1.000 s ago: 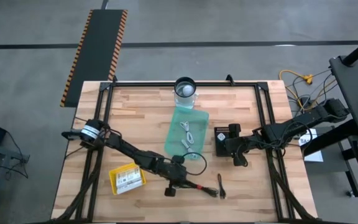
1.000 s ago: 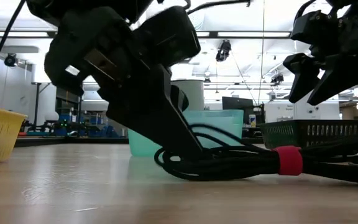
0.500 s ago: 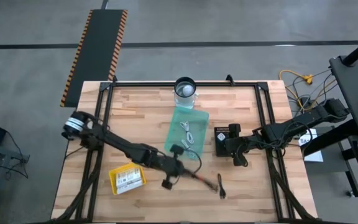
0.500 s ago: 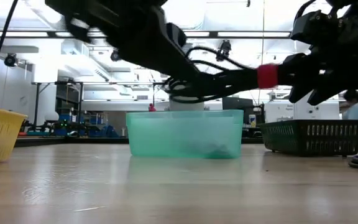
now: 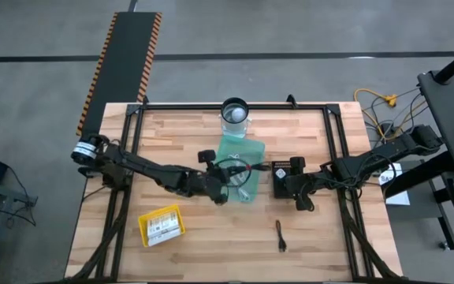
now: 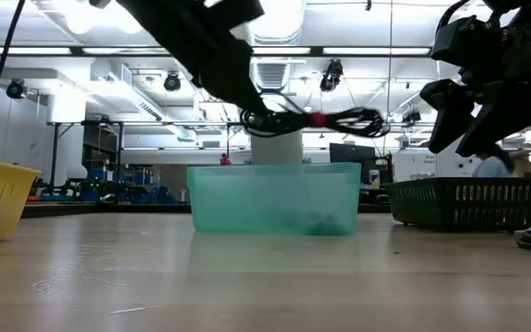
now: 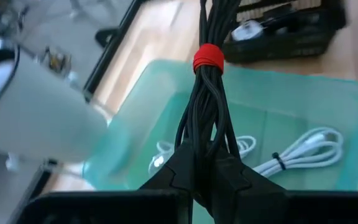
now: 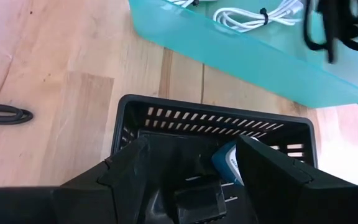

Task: Pick and place items into bin
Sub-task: Put the left black charger cable into the green bin, then put the black charger cable into the green bin

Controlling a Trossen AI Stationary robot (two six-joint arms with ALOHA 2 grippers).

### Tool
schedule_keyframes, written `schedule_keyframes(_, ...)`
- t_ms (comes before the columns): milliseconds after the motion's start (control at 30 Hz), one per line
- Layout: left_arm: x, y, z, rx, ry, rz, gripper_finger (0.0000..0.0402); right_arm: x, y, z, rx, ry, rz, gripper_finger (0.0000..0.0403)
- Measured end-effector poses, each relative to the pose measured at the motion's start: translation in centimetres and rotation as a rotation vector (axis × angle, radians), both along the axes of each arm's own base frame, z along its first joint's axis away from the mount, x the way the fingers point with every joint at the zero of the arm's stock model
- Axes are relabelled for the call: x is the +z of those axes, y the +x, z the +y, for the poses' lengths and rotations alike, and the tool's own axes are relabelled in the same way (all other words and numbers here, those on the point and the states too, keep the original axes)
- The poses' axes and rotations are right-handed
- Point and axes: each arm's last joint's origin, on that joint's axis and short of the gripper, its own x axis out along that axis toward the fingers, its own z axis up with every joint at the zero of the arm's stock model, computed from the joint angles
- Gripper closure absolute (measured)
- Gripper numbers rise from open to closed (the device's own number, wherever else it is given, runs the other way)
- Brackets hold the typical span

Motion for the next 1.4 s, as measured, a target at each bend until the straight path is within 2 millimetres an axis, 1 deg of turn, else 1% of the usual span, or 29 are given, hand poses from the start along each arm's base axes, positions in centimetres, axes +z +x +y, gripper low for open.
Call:
schedule_keyframes(133,-0.7,0.2,1.2,0.123,-0.084,-0.042,0.0394,0.0,0.0,0.0,0.000,0.000,0.000,0.0179)
schedule_keyframes(267,-0.7,0.5,2.3,0.260,-0.218,-0.155,0.0394,0.0,0.0,0.0,-0.002,0.002,-0.001,0.0179)
schedule_keyframes(300,-0.8,0.4,2.4,0.282,-0.241,-0.161,0.0394,0.0,0.0,0.0,-0.004,0.003,-0.001,0.0179)
schedule_keyframes(400,-1.0,0.3,2.5,0.301,-0.270,-0.161,0.0394,0.0,0.0,0.0,-0.004,0.003,-0.001,0.0179)
schedule_keyframes(567,-1.2,0.2,2.5,0.301,-0.270,-0.139,0.0391,0.0,0.0,0.0,-0.006,0.004,-0.001,0.0179)
schedule_keyframes(633,-1.2,0.2,2.6,0.303,-0.269,-0.139,0.0381,0.0,0.0,0.0,-0.006,0.004,0.000,0.0179)
schedule_keyframes(700,-1.2,0.2,2.6,0.304,-0.267,-0.132,0.0362,0.0,0.0,0.0,-0.006,0.005,-0.001,0.0179)
schedule_keyframes(867,-1.2,0.2,2.5,0.282,-0.267,-0.117,0.0296,0.0,0.0,0.0,-0.006,0.004,-0.001,0.0179)
schedule_keyframes(933,-1.2,0.3,2.4,0.229,-0.266,-0.090,0.0269,0.0,0.0,0.0,-0.006,0.004,0.000,0.0179)
schedule_keyframes(1000,-1.0,0.6,2.2,0.130,-0.267,-0.068,0.0247,0.0,0.0,0.0,-0.006,0.004,0.000,0.0179)
schedule_keyframes(1033,-0.8,0.9,1.8,0.045,-0.266,-0.061,0.0238,0.0,0.0,0.0,-0.006,0.004,0.000,0.0179)
schedule_keyframes(1100,-0.3,1.6,0.9,-0.185,-0.272,-0.074,0.0227,0.0,0.0,0.0,-0.004,0.003,0.000,0.0179)
schedule_keyframes(1167,0.0,2.3,-0.4,-0.439,-0.280,-0.103,0.0223,0.0,0.0,0.0,-0.005,0.003,0.000,0.0179)
schedule_keyframes(1233,0.0,2.8,-1.5,-0.648,-0.284,-0.147,0.0222,0.0,0.0,0.0,-0.005,0.004,0.000,0.0179)
schedule_keyframes(1300,-0.1,3.2,-2.3,-0.777,-0.279,-0.177,0.0222,0.0,0.0,0.0,-0.006,0.004,0.001,0.0179)
schedule_keyframes(1400,-0.8,3.8,-3.1,-0.854,-0.243,-0.208,0.0222,0.0,0.0,0.0,-0.003,0.002,0.001,0.0179)
